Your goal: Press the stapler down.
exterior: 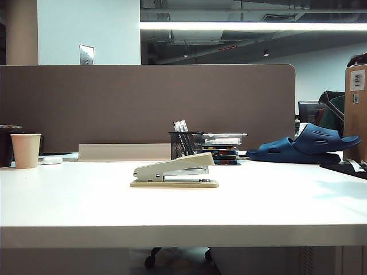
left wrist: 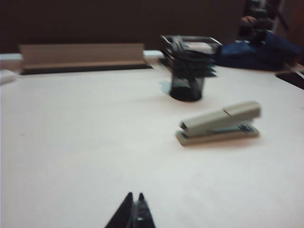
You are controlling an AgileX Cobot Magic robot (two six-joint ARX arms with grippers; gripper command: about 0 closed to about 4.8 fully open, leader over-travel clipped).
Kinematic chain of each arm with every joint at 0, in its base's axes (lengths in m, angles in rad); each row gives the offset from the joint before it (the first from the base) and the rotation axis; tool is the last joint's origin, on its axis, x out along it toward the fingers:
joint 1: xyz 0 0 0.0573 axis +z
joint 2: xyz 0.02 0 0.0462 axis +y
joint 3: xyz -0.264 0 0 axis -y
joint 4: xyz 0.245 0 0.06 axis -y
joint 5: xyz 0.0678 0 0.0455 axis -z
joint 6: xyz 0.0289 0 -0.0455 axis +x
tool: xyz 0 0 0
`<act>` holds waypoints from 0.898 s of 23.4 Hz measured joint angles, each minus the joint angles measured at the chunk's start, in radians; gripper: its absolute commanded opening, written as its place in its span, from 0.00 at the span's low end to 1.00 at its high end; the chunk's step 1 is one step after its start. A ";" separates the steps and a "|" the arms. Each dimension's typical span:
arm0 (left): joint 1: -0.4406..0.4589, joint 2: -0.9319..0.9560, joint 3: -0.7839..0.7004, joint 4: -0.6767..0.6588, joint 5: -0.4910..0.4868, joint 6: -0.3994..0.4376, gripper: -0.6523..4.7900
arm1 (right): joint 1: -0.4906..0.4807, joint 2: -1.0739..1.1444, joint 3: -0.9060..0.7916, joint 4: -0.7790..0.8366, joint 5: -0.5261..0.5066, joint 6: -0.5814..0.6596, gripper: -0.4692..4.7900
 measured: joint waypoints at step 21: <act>0.000 0.000 0.000 0.150 -0.241 0.000 0.11 | -0.078 -0.794 -0.752 0.159 0.161 0.006 0.07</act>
